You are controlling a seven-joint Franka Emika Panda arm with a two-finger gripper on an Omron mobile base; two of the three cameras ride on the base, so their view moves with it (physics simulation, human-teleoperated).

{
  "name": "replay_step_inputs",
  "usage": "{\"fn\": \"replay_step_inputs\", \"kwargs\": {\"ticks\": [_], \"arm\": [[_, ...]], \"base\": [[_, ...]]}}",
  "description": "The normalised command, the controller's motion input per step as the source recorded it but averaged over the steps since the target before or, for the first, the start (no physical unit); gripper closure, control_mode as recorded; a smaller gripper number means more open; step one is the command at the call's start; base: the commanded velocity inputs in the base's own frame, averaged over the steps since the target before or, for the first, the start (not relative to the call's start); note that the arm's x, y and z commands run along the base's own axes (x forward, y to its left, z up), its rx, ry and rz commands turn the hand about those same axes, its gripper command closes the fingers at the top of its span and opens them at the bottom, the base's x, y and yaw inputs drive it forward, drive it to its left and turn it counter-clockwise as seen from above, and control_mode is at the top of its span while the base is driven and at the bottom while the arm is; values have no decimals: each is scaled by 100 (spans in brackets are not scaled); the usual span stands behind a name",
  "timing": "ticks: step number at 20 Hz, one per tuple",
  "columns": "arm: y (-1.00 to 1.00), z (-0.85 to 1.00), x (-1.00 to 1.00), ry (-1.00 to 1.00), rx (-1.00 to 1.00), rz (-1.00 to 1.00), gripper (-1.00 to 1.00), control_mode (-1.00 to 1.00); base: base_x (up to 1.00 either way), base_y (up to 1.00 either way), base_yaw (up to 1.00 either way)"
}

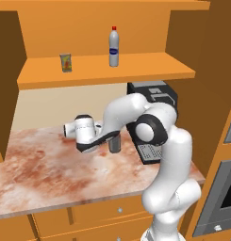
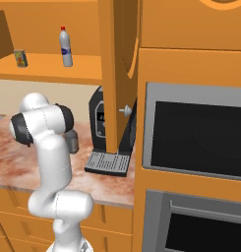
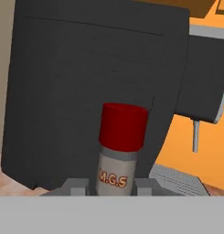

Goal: Sort all alcoholic drinks to one cabinet, and non-alcoholic drinks to the other.

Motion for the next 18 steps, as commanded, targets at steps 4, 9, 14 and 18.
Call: {"fn": "replay_step_inputs", "kwargs": {"ticks": [4,9,14,18], "arm": [[-36,0,-1,-1,-3,-4,100,-100],[-35,24,-22,-8,0,0,100,-100],[-14,58,-34,-13,3,4,100,-100],[0,48,-45,-4,7,10,100,-100]], "base": [[0,0,0],[0,0,0],[0,0,0],[0,0,0]]}}
